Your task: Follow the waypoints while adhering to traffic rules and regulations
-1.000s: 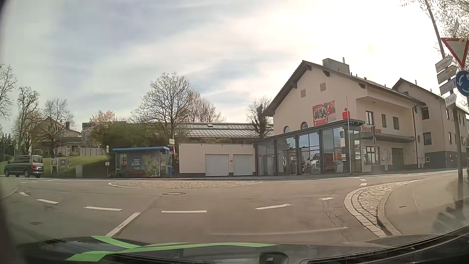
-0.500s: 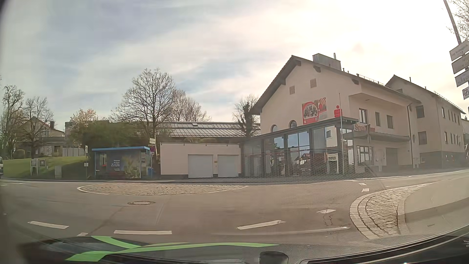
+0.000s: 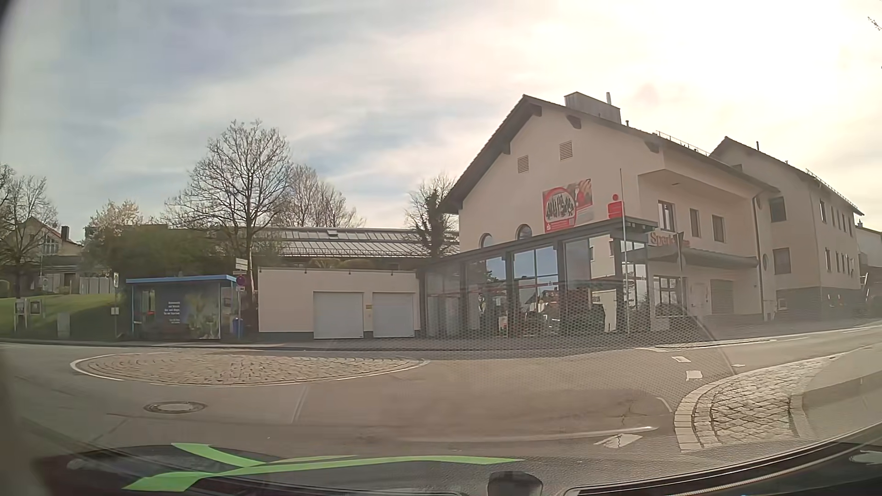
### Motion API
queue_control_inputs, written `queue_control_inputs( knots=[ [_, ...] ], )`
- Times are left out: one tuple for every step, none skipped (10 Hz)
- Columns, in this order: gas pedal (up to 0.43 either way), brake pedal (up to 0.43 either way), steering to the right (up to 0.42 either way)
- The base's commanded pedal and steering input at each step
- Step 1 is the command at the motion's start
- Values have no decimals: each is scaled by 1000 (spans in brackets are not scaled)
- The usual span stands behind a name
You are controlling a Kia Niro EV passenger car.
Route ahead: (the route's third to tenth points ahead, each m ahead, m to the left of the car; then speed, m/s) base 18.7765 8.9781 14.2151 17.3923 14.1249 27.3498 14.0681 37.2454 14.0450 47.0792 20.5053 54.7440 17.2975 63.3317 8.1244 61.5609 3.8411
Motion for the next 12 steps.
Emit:
queue_control_inputs(
  knots=[
    [169,0,121],
    [138,0,121],
    [130,0,121],
    [130,0,121],
    [130,0,121],
    [138,0,121],
    [138,0,118],
    [138,0,113],
    [138,0,103],
    [138,0,88],
    [138,0,69],
    [138,0,50]
  ],
)
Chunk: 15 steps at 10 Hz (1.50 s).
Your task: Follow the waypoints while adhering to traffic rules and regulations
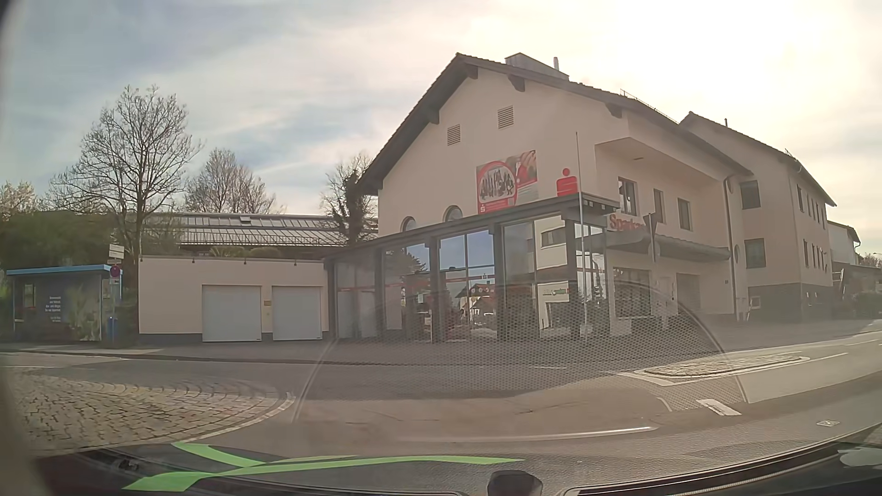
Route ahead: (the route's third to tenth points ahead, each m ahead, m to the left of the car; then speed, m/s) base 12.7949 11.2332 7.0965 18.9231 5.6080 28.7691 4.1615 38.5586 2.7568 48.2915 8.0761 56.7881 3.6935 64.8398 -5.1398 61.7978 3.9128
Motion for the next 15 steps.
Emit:
queue_control_inputs(
  knots=[
    [138,0,32],
    [138,0,6],
    [138,0,-23],
    [138,0,-46],
    [138,0,-70],
    [138,0,-104],
    [130,0,-141],
    [130,0,-174],
    [67,0,-210],
    [59,0,-246],
    [59,0,-272],
    [59,0,-302],
    [59,0,-340],
    [59,0,-374],
    [59,0,-410]
  ],
)
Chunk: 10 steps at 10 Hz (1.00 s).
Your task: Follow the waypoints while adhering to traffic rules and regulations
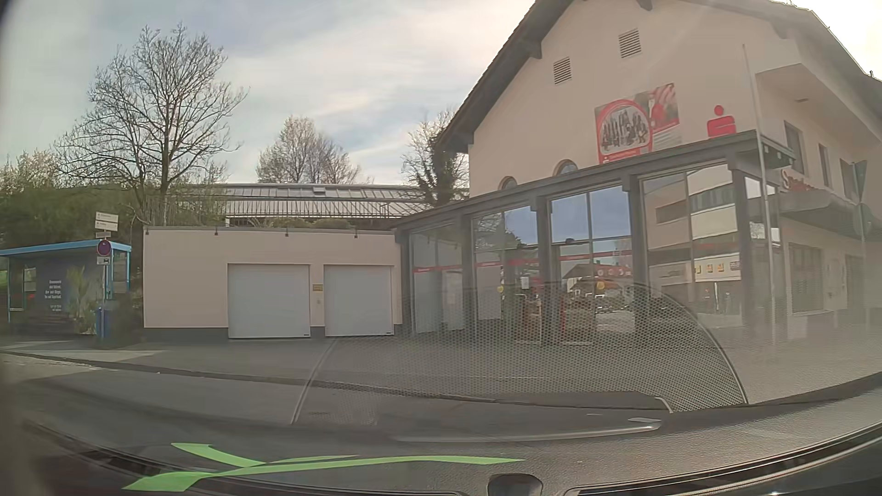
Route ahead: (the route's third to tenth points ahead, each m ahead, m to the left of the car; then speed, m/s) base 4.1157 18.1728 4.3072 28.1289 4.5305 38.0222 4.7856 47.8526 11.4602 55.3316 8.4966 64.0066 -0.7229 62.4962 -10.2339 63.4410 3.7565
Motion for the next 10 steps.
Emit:
queue_control_inputs(
  knots=[
    [67,0,-444],
    [67,0,-487],
    [67,0,-524],
    [67,0,-558],
    [79,0,-585],
    [98,0,-611],
    [98,0,-623],
    [98,0,-631],
    [110,0,-636],
    [110,0,-636]
  ],
)
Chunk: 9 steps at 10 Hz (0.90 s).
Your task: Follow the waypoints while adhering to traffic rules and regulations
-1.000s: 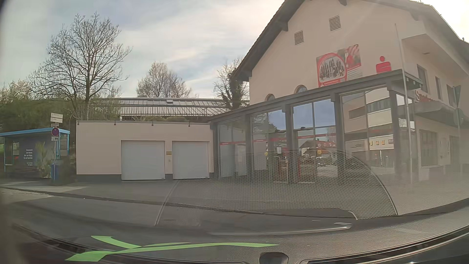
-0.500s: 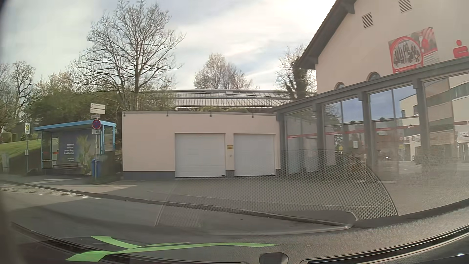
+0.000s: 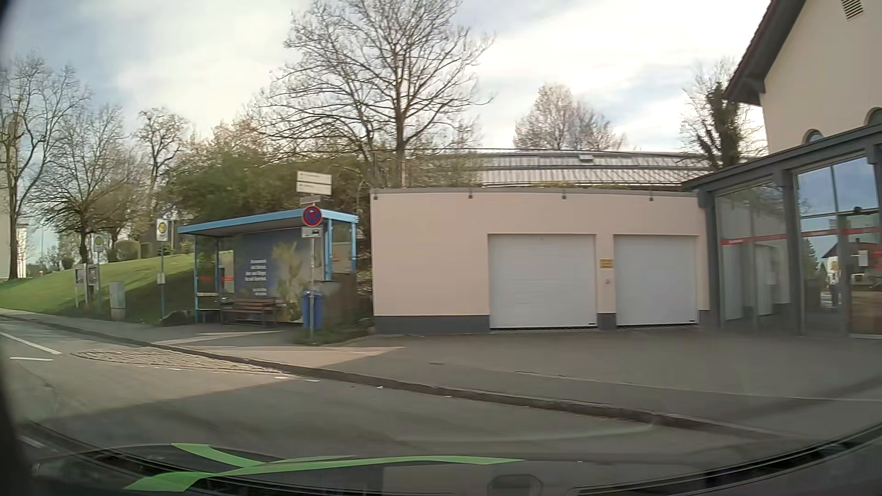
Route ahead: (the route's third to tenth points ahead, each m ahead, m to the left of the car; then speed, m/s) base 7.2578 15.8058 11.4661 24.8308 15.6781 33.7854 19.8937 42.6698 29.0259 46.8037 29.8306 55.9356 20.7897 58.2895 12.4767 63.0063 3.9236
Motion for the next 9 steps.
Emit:
queue_control_inputs(
  knots=[
    [110,0,-636],
    [110,0,-636],
    [110,0,-632],
    [110,0,-625],
    [110,0,-619],
    [110,0,-611],
    [110,0,-601],
    [110,0,-585],
    [110,0,-566]
  ],
)
